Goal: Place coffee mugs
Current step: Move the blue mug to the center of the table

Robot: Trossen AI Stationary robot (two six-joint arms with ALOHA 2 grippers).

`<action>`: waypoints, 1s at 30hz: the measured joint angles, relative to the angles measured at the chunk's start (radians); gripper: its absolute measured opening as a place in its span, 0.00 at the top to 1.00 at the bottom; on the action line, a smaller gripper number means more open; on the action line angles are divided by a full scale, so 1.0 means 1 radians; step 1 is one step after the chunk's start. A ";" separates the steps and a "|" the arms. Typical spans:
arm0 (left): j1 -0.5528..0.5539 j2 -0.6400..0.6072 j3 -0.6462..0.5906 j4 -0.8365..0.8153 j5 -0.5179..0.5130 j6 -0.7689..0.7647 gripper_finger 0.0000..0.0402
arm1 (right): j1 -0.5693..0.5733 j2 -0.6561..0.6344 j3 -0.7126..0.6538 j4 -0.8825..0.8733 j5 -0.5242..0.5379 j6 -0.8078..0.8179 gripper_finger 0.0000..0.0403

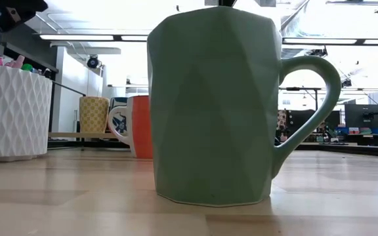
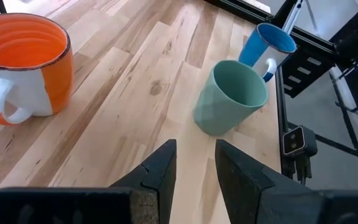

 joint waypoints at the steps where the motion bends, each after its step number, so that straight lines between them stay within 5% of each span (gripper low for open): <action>1: 0.000 0.000 0.000 0.000 0.001 0.000 0.75 | 0.016 0.000 0.000 0.000 -0.013 0.017 0.77; 10: 0.000 0.000 0.000 0.030 0.001 0.002 0.75 | 0.168 0.000 0.000 0.000 -0.039 0.252 0.77; 30: 0.000 0.000 0.000 0.050 0.075 0.037 0.75 | 0.528 -0.004 -0.013 0.001 0.102 0.754 0.77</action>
